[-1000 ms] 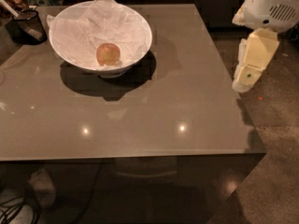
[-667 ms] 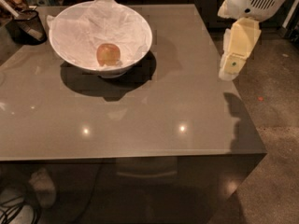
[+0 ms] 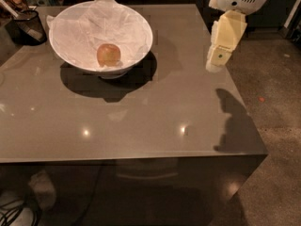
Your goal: Pick apple from white bowl
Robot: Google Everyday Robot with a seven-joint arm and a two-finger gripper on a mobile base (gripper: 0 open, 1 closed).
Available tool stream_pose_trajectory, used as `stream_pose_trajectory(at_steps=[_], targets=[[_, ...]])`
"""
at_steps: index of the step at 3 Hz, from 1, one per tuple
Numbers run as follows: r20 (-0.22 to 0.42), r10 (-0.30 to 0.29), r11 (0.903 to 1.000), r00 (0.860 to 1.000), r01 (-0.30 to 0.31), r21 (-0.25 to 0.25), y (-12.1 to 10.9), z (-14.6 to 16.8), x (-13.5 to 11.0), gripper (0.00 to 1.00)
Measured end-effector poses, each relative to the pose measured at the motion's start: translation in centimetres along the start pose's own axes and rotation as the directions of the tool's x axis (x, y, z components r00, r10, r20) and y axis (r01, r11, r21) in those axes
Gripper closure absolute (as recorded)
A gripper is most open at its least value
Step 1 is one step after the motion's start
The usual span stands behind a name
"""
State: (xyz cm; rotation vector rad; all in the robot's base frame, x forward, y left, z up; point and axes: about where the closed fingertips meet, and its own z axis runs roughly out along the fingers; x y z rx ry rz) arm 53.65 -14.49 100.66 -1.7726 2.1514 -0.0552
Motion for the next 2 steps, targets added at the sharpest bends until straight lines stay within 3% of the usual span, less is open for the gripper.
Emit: stream_pose_trajectory(at_steps=[2], targets=[[0.012,-0.056,0.9984,0.998,0.056,0.000,-5.1,2.1,-7.4,0.00]])
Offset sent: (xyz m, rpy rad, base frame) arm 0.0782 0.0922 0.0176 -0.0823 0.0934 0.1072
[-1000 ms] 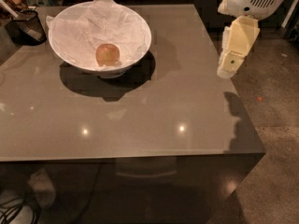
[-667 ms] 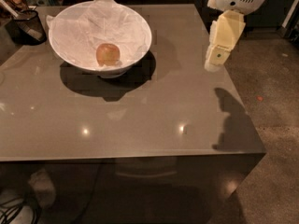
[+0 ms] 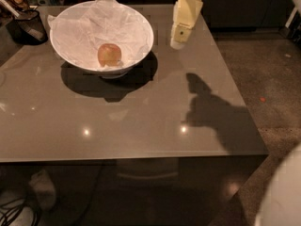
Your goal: Pick apple from white bowl
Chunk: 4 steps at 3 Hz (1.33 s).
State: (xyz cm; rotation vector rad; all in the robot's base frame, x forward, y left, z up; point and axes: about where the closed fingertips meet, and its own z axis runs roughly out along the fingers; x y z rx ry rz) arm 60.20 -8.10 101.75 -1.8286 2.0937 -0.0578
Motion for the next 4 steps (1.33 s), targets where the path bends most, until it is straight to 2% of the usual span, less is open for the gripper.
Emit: stream_pose_trajectory(at_steps=[1,2,3,4], targets=[[0.026,-0.022,0.9994,0.999,0.021,0.027,-1.4,0.1,-2.4,0.00],[0.054,-0.021,0.9991,0.998,0.019,0.038,-2.0,0.5,-2.9,0.00],[0.117,-0.001,0.9996,0.993,0.005,-0.029,-2.4,2.6,-5.5,0.00],[0.135,-0.010,0.9973,0.991,0.020,-0.070,-3.9,5.5,-8.6,0.00]])
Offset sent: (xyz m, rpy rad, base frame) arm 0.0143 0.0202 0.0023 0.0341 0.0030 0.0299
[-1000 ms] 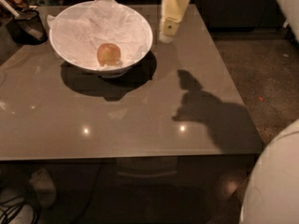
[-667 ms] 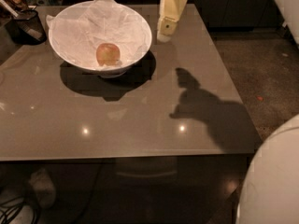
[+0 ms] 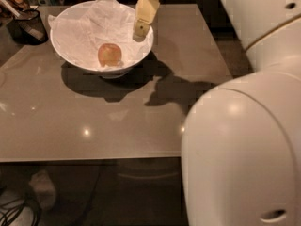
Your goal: Pick apple from white bowl
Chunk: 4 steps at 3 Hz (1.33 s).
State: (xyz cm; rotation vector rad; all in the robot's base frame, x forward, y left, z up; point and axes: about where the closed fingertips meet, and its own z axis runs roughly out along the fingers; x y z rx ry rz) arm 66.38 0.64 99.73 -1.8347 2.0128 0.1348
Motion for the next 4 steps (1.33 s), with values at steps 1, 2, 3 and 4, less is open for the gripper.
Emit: stream_pose_trajectory(at_steps=[1,2,3,4], targets=[[0.025,-0.002,0.9996,1.000,0.001,0.028,-1.1,0.3,-0.9,0.00],[0.068,0.008,0.9994,0.998,-0.011,0.032,-1.4,0.8,-1.4,0.00],[0.097,0.030,0.9992,0.995,-0.027,-0.028,-1.1,2.7,-3.1,0.00],[0.126,0.048,0.9961,0.991,-0.038,-0.080,-1.0,4.1,-4.3,0.12]])
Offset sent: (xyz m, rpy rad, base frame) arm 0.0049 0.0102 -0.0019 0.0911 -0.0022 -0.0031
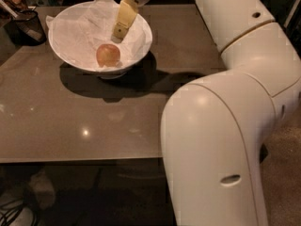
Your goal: Pick apple from white bowl
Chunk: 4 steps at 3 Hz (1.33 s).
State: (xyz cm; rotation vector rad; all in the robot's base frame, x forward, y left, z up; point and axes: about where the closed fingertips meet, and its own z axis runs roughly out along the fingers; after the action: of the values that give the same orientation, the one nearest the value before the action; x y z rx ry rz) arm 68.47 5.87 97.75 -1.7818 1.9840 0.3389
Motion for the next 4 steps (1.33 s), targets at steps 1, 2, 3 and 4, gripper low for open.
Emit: stream_pose_trajectory(at_steps=[1,2,3,4], targets=[[0.026,0.014,0.9991,1.000,-0.013,-0.041,-0.1,1.3,-0.8,0.26],[0.058,0.052,0.9961,0.997,-0.047,-0.074,-0.3,2.6,-1.3,0.31],[0.086,0.096,0.9904,0.992,-0.087,-0.108,-0.5,3.6,-1.8,0.27],[0.109,0.131,0.9836,0.985,-0.115,-0.139,-0.5,4.7,-2.4,0.28]])
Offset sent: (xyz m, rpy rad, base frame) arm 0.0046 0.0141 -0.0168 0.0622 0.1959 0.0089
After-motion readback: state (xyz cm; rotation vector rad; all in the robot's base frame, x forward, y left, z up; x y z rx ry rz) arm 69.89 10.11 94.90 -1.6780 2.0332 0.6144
